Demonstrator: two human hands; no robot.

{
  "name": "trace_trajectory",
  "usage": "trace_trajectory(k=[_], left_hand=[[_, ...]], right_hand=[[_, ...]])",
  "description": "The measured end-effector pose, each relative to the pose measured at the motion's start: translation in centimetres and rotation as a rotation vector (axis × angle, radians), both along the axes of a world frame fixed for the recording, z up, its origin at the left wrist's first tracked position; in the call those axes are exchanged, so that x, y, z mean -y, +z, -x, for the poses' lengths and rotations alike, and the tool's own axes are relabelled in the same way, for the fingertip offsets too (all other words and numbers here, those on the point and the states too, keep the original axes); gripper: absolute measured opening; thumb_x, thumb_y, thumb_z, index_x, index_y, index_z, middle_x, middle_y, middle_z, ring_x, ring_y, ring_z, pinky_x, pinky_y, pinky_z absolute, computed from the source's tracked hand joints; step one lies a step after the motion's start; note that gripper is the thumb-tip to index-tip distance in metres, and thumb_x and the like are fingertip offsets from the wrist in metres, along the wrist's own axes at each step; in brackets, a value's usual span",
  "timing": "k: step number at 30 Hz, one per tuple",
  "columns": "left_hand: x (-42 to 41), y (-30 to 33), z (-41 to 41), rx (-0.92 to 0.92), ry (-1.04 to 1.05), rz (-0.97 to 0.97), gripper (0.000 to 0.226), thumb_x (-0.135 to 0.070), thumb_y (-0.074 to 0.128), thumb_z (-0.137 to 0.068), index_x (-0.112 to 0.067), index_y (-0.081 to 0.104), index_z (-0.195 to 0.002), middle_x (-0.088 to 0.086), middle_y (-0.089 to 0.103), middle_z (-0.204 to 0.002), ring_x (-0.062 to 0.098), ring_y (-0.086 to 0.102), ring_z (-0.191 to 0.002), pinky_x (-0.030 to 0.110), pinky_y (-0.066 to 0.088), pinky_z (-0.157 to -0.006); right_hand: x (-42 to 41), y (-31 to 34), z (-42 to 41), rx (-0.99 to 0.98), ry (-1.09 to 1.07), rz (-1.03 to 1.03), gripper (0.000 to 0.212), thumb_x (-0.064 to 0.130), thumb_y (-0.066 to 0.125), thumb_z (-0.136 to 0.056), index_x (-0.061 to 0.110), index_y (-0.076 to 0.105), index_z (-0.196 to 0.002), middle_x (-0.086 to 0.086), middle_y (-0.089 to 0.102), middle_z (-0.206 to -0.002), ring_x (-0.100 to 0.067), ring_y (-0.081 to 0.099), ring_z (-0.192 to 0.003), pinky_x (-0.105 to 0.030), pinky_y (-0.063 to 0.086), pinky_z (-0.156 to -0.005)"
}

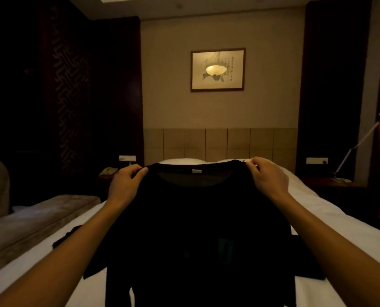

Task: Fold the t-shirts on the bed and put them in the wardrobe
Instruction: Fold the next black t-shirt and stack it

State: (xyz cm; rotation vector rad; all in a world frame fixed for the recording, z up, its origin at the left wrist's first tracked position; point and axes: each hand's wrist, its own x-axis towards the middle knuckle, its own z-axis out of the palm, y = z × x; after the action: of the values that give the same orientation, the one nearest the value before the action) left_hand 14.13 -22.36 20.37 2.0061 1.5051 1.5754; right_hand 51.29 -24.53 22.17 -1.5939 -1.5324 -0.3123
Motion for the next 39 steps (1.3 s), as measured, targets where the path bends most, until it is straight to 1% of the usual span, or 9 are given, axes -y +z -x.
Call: trace_trajectory(k=[3, 7, 13, 18, 20, 23, 27, 34, 39], left_hand=[[-0.6, -1.6, -0.7, -0.292, 0.385, -0.231, 0.027, -0.047, 0.047, -0.099, -0.027, 0.062, -0.087, -0.006, 0.059, -0.079, 0.011, 0.051, -0.067, 0.025, 0.031, -0.054], [-2.6, -1.4, -1.5, -0.372, 0.521, -0.414, 0.034, -0.044, 0.049, -0.099, -0.018, 0.063, -0.082, 0.000, 0.055, -0.069, 0.013, 0.044, -0.056, 0.019, 0.016, -0.049], [-8.1, 0.3, -0.7, -0.354, 0.570, -0.631, 0.044, -0.048, 0.046, -0.100, -0.014, 0.063, -0.078, 0.004, 0.057, -0.067, 0.022, 0.054, -0.055, 0.023, 0.015, -0.047], [-14.7, 1.9, 0.0, -0.405, 0.663, -0.709, 0.045, -0.048, 0.045, -0.102, -0.014, 0.056, -0.076, 0.009, 0.053, -0.069, 0.030, 0.054, -0.059, 0.030, 0.023, -0.049], [-17.7, 1.7, 0.3, -0.445, 0.665, -0.702, 0.045, -0.048, 0.045, -0.102, -0.013, 0.056, -0.077, 0.009, 0.053, -0.069, 0.029, 0.054, -0.058, 0.030, 0.023, -0.050], [-23.1, -0.7, 0.7, -0.535, 0.649, -0.660, 0.048, -0.051, 0.041, -0.102, -0.013, 0.059, -0.078, 0.009, 0.056, -0.068, 0.029, 0.055, -0.058, 0.029, 0.024, -0.050], [-30.3, -7.4, 1.7, -0.652, 0.589, -0.518, 0.050, -0.051, 0.039, -0.102, -0.014, 0.057, -0.075, 0.009, 0.054, -0.066, 0.030, 0.055, -0.057, 0.032, 0.031, -0.046], [-40.7, -19.7, 2.6, -0.797, 0.524, -0.263, 0.048, -0.050, 0.039, -0.098, -0.013, 0.054, -0.072, 0.008, 0.049, -0.064, 0.029, 0.050, -0.054, 0.028, 0.023, -0.048], [-48.3, -24.4, 3.2, -0.840, 0.518, -0.199, 0.043, -0.047, 0.046, -0.099, -0.011, 0.054, -0.075, 0.009, 0.052, -0.067, 0.029, 0.051, -0.057, 0.029, 0.025, -0.048]], right_hand=[[-1.0, -1.3, 0.4, 0.053, -0.058, -0.081, 0.035, 0.043, 0.035, -0.104, 0.023, 0.057, -0.086, 0.002, 0.056, -0.082, -0.015, 0.050, -0.072, -0.025, 0.028, -0.051], [-3.3, -2.3, 1.1, 0.094, -0.159, -0.198, 0.031, 0.037, 0.033, -0.105, 0.018, 0.051, -0.088, 0.000, 0.044, -0.083, -0.018, 0.045, -0.075, -0.027, 0.026, -0.052], [-8.9, -1.4, 1.6, 0.172, -0.316, -0.441, 0.030, 0.033, 0.042, -0.104, 0.013, 0.053, -0.084, -0.007, 0.050, -0.078, -0.018, 0.037, -0.064, -0.023, 0.012, -0.049], [-15.7, 0.1, 1.7, 0.231, -0.380, -0.526, 0.033, 0.036, 0.043, -0.102, 0.013, 0.057, -0.083, -0.010, 0.053, -0.077, -0.021, 0.040, -0.063, -0.028, 0.021, -0.053], [-18.9, -0.3, 1.8, 0.236, -0.362, -0.516, 0.034, 0.036, 0.044, -0.102, 0.011, 0.057, -0.083, -0.010, 0.053, -0.077, -0.024, 0.043, -0.063, -0.029, 0.023, -0.053], [-23.8, -3.1, 1.8, 0.266, -0.354, -0.467, 0.036, 0.036, 0.043, -0.102, 0.011, 0.055, -0.078, -0.009, 0.050, -0.073, -0.020, 0.035, -0.063, -0.030, 0.022, -0.053], [-30.4, -9.8, 2.2, 0.347, -0.339, -0.297, 0.036, 0.036, 0.044, -0.100, 0.011, 0.051, -0.075, -0.010, 0.049, -0.072, -0.029, 0.045, -0.062, -0.031, 0.021, -0.053], [-41.4, -22.0, 3.7, 0.360, -0.269, -0.038, 0.033, 0.029, 0.058, -0.096, 0.008, 0.052, -0.071, -0.013, 0.050, -0.069, -0.033, 0.048, -0.059, -0.033, 0.024, -0.053], [-49.3, -26.8, 3.9, 0.435, -0.257, -0.016, 0.036, 0.032, 0.047, -0.100, 0.005, 0.055, -0.077, -0.016, 0.053, -0.074, -0.034, 0.050, -0.063, -0.035, 0.023, -0.053]])
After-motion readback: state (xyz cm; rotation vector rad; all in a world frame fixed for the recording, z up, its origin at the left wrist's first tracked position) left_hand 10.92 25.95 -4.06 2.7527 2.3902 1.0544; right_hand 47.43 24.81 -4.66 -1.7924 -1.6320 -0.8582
